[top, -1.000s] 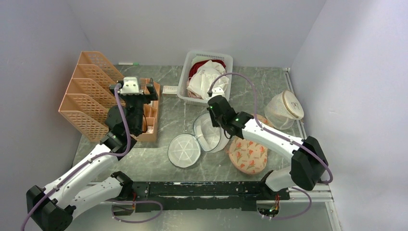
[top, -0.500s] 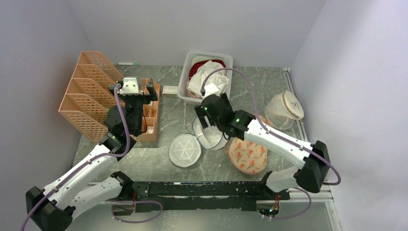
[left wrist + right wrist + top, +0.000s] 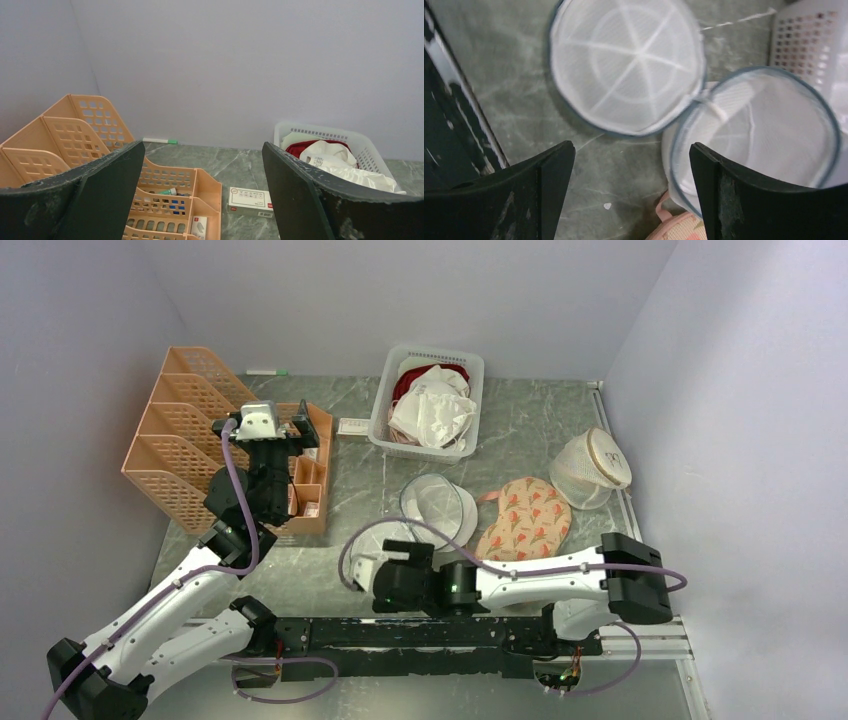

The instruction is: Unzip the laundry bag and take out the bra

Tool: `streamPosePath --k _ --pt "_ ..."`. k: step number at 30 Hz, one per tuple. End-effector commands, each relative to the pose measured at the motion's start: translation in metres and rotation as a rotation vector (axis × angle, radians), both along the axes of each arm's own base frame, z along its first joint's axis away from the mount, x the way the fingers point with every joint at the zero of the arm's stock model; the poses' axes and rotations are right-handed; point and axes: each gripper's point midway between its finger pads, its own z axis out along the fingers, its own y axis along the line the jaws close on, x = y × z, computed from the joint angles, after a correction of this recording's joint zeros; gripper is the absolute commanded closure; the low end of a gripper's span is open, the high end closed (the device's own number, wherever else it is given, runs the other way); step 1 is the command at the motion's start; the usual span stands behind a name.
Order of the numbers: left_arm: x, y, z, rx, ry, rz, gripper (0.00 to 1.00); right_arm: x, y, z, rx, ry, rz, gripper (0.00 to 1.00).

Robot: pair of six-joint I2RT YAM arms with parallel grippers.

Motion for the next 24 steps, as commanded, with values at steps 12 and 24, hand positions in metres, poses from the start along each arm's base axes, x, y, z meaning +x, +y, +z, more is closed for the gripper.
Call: streamPosePath --k 12,24 --pt "-0.001 0.004 0.01 -0.027 -0.027 0.011 0.0 -0.037 0.091 -0.045 0.182 0.131 0.199 0.34" --pt "-0.001 0.004 0.009 -0.037 -0.025 0.01 0.01 0.002 0.106 -0.063 0.273 0.202 -0.124 0.55"
